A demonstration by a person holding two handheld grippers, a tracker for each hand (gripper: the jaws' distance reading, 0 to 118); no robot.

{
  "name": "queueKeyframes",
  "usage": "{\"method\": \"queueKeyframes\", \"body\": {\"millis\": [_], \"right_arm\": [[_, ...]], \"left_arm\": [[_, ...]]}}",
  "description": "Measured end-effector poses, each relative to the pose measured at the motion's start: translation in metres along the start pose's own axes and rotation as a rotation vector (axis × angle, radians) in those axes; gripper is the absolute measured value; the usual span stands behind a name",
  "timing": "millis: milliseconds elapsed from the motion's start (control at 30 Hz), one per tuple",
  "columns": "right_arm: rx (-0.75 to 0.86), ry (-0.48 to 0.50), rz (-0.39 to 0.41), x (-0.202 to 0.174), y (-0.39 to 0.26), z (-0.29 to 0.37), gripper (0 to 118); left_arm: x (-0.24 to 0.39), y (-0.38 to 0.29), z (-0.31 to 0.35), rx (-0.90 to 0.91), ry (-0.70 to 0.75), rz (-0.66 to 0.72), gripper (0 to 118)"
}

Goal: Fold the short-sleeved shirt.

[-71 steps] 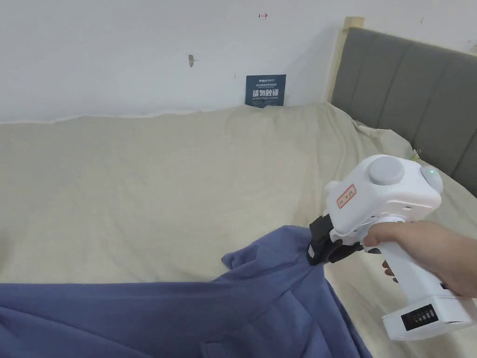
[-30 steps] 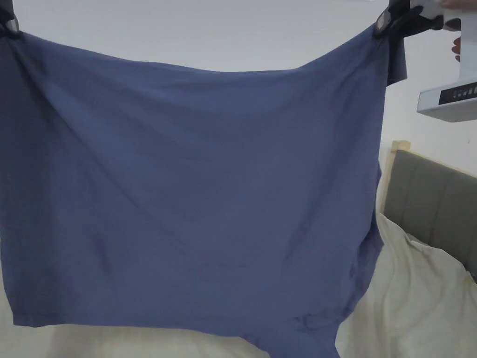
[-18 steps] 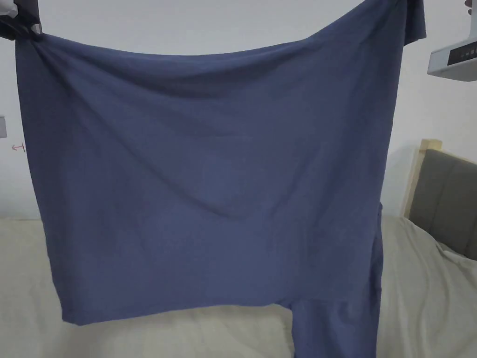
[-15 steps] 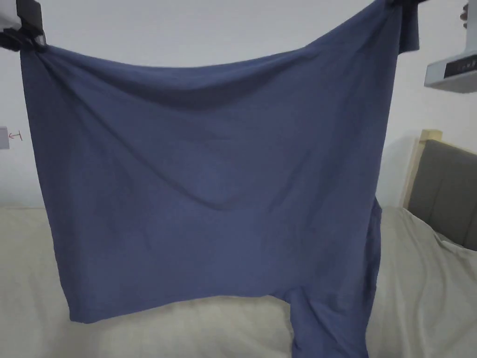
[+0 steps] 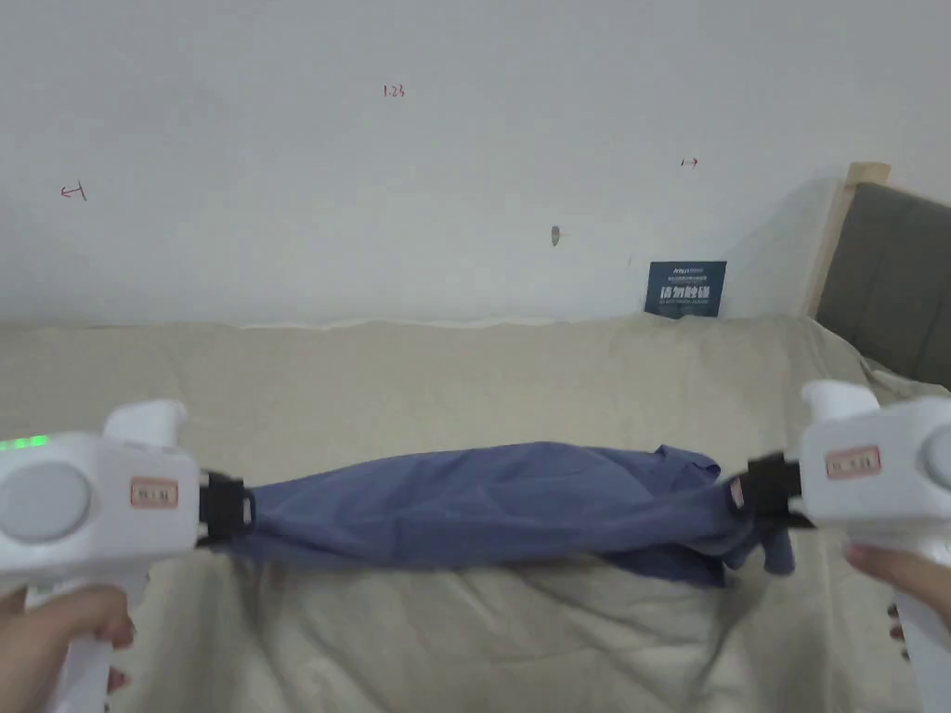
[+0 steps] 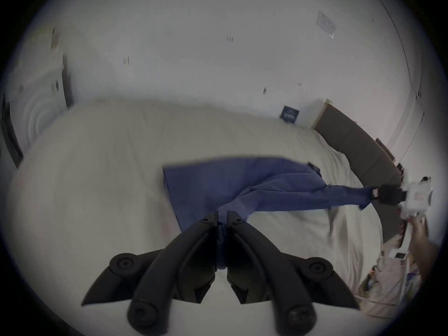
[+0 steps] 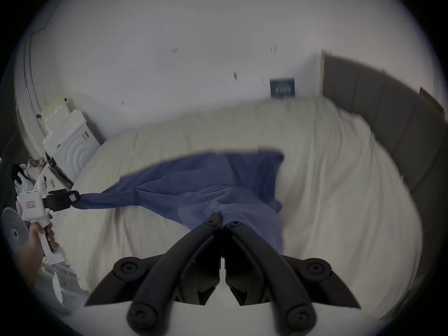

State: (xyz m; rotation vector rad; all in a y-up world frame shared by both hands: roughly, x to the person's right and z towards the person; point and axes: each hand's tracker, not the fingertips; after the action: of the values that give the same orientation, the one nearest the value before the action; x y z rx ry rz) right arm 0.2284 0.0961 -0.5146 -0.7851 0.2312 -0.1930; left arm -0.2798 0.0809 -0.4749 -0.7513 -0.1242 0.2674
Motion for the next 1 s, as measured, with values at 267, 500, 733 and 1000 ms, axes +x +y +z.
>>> {"method": "queueKeyframes", "body": {"millis": [267,500,733,1000], "right_arm": [[-0.023,0.076,0.017,0.039,-0.137,0.083,3],[-0.010,0.148,-0.034,0.054,-0.192,0.173,3],[-0.036,0.129,-0.102,0.083,-0.224,0.196,3],[-0.184,-0.001,-0.067,0.108,-0.260,0.134,3]], "left_arm": [[-0.016,-0.136,0.066,-0.054,-0.025,-0.035,7],[-0.045,-0.170,0.145,-0.014,-0.073,0.015,7],[-0.047,-0.188,0.168,-0.081,-0.082,-0.033,7],[-0.067,-0.224,0.123,-0.219,-0.018,-0.024,7]]}}
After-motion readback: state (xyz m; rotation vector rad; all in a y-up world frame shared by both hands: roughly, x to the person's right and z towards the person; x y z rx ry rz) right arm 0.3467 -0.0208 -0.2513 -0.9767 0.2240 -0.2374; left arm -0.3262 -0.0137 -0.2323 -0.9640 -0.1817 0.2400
